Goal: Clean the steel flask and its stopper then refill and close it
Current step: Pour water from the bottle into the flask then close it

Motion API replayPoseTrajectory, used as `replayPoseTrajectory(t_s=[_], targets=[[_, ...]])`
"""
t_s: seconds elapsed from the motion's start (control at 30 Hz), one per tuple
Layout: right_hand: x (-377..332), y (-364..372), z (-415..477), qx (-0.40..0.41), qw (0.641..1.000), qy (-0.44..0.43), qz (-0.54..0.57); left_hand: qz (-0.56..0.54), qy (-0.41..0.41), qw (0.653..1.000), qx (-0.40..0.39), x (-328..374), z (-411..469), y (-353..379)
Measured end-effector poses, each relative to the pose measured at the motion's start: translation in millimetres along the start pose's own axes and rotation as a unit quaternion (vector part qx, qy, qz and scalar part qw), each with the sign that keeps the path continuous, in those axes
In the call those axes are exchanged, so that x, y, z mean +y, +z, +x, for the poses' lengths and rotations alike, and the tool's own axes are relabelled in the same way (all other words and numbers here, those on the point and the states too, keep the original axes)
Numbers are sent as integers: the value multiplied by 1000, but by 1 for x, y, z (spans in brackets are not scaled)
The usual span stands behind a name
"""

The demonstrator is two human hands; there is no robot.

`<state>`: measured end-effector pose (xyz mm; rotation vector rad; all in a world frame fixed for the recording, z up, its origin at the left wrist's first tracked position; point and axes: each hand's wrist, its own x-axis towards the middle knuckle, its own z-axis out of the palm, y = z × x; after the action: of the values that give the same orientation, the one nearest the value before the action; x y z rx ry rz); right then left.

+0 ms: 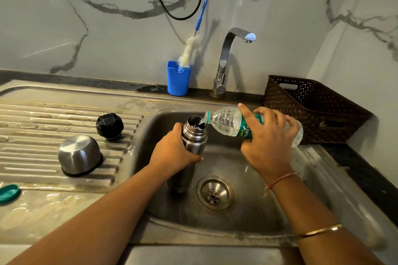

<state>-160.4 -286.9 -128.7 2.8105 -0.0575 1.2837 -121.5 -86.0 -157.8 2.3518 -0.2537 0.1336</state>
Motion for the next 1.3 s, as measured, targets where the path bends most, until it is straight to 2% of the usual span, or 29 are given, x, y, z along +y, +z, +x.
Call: replayPoseTrajectory(t_s=[1.3], targets=[[0, -3, 1, 14, 1000, -3, -11, 7, -1, 1000, 6, 4, -2, -2]])
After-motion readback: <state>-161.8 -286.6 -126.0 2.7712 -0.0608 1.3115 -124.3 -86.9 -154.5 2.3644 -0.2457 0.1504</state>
